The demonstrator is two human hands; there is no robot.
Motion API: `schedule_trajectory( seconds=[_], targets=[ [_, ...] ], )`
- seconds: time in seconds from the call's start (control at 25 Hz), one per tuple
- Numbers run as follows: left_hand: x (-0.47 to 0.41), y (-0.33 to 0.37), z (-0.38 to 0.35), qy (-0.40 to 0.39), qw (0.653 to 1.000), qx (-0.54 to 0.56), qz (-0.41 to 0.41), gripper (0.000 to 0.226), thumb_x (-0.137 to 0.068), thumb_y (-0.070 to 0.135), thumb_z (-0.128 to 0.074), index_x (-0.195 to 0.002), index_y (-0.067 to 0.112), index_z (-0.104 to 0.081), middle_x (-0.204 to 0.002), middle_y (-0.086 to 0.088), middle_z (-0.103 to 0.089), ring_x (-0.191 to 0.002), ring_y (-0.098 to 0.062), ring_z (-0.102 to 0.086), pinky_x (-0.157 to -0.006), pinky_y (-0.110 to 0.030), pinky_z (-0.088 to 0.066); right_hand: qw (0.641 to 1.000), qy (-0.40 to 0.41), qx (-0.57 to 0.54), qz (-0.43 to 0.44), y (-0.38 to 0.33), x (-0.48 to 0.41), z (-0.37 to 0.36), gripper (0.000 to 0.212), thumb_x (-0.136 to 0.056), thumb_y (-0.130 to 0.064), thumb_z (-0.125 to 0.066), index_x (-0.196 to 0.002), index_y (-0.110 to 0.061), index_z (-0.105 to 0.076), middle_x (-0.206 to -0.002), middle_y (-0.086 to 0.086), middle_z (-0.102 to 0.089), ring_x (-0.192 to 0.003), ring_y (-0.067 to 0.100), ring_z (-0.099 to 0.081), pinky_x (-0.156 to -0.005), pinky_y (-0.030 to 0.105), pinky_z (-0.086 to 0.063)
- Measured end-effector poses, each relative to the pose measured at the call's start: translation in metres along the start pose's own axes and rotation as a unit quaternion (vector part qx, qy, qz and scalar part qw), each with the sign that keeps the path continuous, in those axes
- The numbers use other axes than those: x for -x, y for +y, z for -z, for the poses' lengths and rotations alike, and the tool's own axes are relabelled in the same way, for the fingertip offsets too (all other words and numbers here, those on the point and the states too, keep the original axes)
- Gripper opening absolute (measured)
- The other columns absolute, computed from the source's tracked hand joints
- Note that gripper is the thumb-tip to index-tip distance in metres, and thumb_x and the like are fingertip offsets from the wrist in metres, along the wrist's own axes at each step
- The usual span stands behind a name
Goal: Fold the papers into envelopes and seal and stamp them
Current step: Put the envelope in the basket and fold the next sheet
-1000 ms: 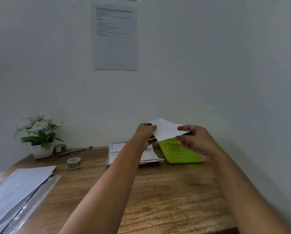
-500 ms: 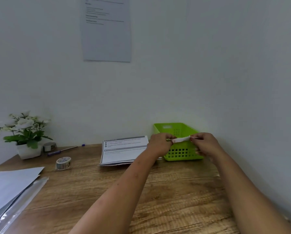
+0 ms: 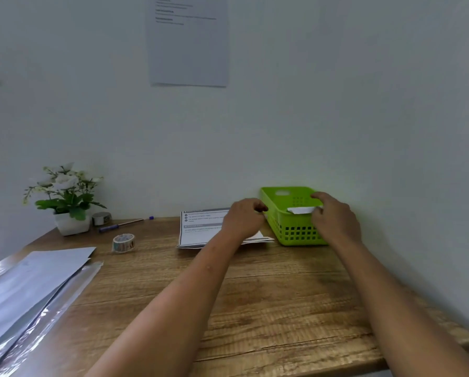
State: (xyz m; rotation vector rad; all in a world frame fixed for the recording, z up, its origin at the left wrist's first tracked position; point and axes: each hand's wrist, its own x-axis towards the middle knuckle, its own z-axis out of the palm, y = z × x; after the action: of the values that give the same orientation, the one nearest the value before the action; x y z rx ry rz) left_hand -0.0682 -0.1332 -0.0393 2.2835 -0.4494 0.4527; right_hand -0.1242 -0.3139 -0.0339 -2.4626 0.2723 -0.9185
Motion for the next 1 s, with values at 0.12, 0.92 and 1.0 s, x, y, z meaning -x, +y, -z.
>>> schedule_trajectory(
  seconds=[0.12, 0.92, 1.0],
  targets=[
    [0.002, -0.04, 0.042, 0.016, 0.996, -0.023, 0.088, 0.028, -0.085, 0.021, -0.063, -0.113, 0.018, -0.067, -0.119, -0.001, -0.065, -0.113, -0.02, -0.057, -0.097, -0.03, -0.043, 0.99, -0.076, -0.027, 0.113, -0.039, 0.009, -0.011, 0.037, -0.089, -0.018, -0.047, -0.123, -0.025, -0.059, -0.091, 0.012, -0.069, -0.081, 0.028, -0.063, -0.071, 0.031, -0.047],
    [0.024, -0.152, 0.094, -0.198, 0.958, -0.106, 0.179, 0.091, -0.079, 0.056, -0.064, -0.151, 0.027, -0.016, -0.156, 0.0, -0.025, -0.141, -0.023, -0.029, -0.114, -0.038, -0.023, 0.952, -0.294, -0.04, -0.078, -0.088, -0.056, -0.182, 0.084, -0.083, -0.038, -0.069, -0.146, -0.003, -0.026, -0.147, 0.015, -0.038, -0.133, 0.033, -0.039, -0.107, 0.032, -0.035],
    [0.025, -0.153, 0.092, -0.185, 0.962, -0.092, 0.177, 0.09, -0.079, 0.055, -0.066, -0.151, 0.028, -0.017, -0.156, 0.0, -0.027, -0.141, -0.024, -0.029, -0.114, -0.038, -0.022, 0.965, -0.23, -0.08, -0.098, -0.079, -0.057, -0.184, 0.075, -0.082, -0.03, -0.071, -0.142, -0.004, -0.033, -0.143, 0.019, -0.04, -0.129, 0.034, -0.043, -0.104, 0.035, -0.04]
  ],
)
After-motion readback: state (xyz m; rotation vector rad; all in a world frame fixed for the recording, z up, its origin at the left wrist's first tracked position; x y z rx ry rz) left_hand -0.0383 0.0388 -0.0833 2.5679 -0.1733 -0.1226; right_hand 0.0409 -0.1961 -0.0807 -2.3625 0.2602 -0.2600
